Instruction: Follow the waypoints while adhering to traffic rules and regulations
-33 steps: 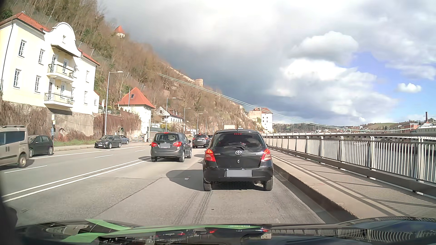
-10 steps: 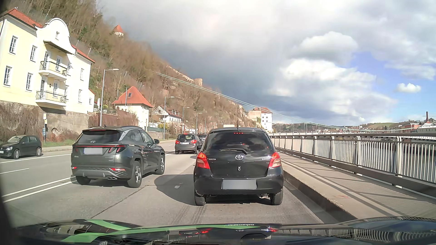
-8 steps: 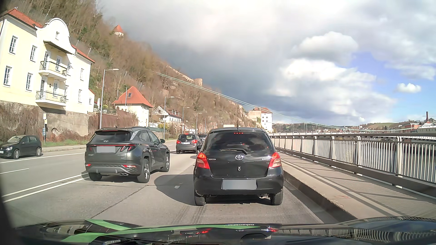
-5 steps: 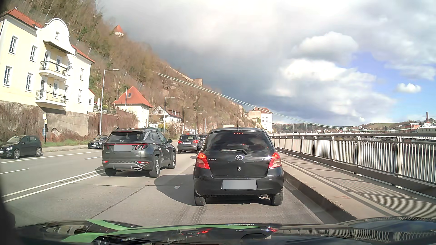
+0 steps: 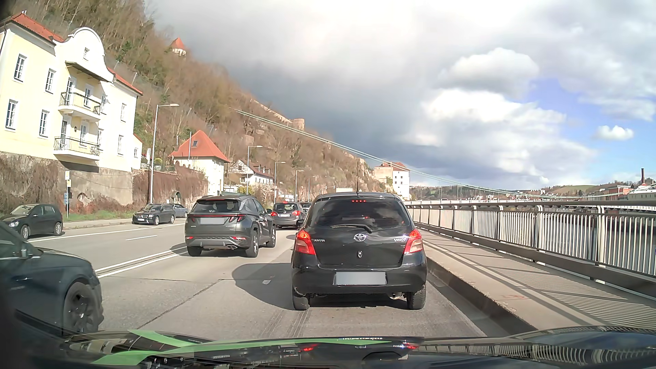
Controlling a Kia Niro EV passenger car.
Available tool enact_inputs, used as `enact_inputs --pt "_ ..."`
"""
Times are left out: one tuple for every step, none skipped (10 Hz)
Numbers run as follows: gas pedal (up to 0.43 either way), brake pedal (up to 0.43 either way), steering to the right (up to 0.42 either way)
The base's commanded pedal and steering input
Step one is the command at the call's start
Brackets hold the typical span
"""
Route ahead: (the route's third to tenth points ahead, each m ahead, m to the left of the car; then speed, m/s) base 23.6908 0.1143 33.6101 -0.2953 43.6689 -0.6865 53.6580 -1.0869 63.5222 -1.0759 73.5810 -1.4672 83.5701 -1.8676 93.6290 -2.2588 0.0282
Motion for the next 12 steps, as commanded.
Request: enact_inputs --pt "0.000 0.110 0.004" --pt "0.000 0.110 0.003" --pt "0.000 0.116 0.001" --pt "0.000 0.116 0.000" --pt "0.000 0.128 0.000" --pt "0.000 0.140 0.000" --pt "0.000 0.146 0.000" --pt "0.000 0.152 0.000" --pt "0.000 0.159 0.000" --pt "0.000 0.171 0.000" --pt "0.000 0.183 0.000" --pt "0.000 0.189 0.000"
